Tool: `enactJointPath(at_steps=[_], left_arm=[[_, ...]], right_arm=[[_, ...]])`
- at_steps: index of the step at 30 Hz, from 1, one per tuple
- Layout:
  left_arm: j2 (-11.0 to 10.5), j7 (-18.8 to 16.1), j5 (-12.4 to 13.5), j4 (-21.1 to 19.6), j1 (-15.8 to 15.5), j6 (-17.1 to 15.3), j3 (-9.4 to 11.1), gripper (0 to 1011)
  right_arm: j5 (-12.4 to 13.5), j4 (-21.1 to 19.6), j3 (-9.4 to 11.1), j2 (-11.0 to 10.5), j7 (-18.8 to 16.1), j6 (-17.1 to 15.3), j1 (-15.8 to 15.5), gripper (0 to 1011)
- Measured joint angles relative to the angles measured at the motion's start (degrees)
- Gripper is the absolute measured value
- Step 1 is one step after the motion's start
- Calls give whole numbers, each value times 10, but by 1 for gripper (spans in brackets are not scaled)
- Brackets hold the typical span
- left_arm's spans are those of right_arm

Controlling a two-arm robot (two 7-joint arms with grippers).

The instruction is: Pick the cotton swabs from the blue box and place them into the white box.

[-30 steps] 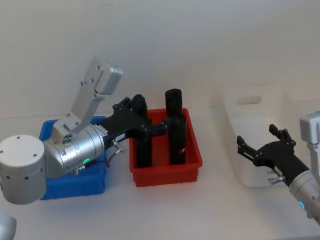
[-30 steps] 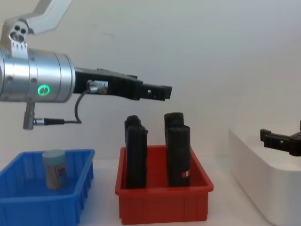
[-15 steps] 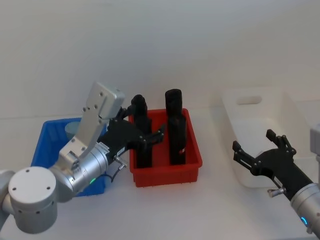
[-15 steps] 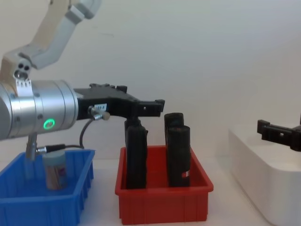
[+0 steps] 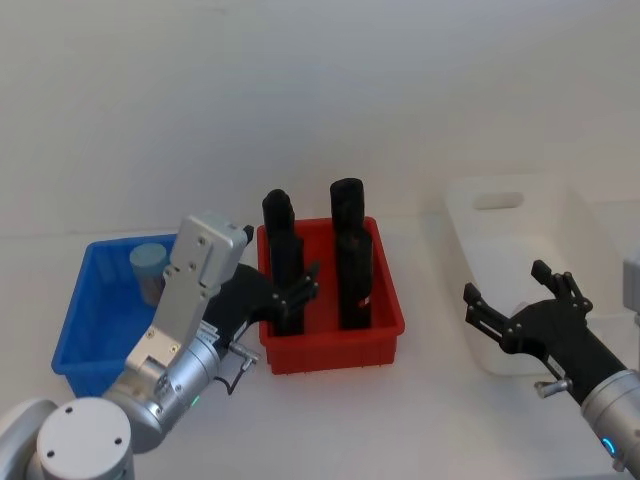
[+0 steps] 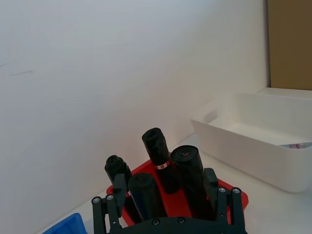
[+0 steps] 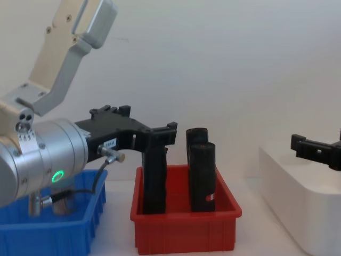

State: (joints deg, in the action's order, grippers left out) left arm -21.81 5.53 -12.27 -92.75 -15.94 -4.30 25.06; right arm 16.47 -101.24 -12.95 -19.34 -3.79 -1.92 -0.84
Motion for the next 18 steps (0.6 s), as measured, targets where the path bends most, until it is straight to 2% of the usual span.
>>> enactJointPath(at_steps=[8,18], left_arm=[[-1,-43,7,-4,21,31,9,1004],[-1,-49,8,-5,24,35,10,1004]], right_arm=[[0,0,0,0,0,0,0,1002],[0,0,0,0,0,0,0,1002]])
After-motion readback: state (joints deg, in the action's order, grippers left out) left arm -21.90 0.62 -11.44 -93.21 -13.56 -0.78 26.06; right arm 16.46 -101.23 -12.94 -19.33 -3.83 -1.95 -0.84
